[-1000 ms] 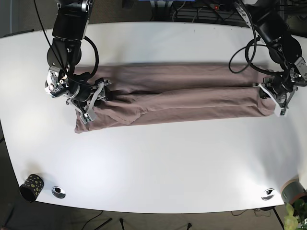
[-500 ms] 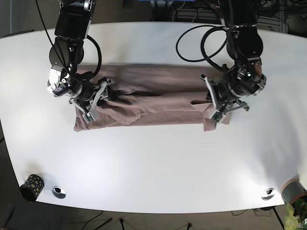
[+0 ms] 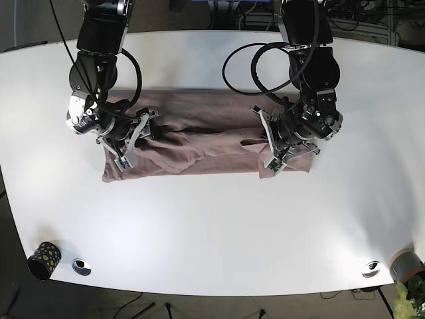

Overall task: Fold the T-shirt properly
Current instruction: 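Grasp the strip end with the left gripper and fold it toward the right gripper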

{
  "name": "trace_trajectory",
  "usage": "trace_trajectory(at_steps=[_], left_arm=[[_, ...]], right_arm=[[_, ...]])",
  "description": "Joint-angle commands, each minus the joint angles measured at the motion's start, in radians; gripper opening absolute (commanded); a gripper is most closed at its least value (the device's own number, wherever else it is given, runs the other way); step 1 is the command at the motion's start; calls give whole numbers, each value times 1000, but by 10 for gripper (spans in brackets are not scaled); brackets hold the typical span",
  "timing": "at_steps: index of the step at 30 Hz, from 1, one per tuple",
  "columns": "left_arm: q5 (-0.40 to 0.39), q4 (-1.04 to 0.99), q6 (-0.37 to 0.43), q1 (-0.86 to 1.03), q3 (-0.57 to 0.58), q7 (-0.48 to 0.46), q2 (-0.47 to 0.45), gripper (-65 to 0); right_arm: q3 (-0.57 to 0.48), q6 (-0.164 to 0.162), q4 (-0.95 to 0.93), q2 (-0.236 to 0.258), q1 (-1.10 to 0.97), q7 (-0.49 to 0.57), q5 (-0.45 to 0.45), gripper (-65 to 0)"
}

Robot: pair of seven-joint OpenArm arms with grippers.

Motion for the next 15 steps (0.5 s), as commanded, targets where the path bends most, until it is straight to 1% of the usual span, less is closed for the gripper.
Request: trace_trajectory(at_steps=[1, 4, 6, 7, 11, 15], left_arm=[[-16, 13, 2, -34, 3, -14, 2, -472], [-19, 18, 2, -40, 11, -14, 2, -368], [-19, 18, 2, -41, 48, -14, 2, -321], [-21, 20, 2, -41, 66, -14, 2, -308], [-21, 40, 2, -40, 146, -10, 2, -307], [-22, 124, 2, -12, 250, -10, 2, -304]], right_arm=[[-1, 2, 14, -1, 15, -3, 12, -358], [-1, 2, 14, -5, 15, -3, 12, -358], [-1, 2, 14, -5, 15, -3, 12, -358], [-1, 2, 14, -7, 15, -3, 12, -358], [-1, 2, 14, -7, 15, -3, 12, -358], [-1, 2, 14, -7, 15, -3, 12, -358]])
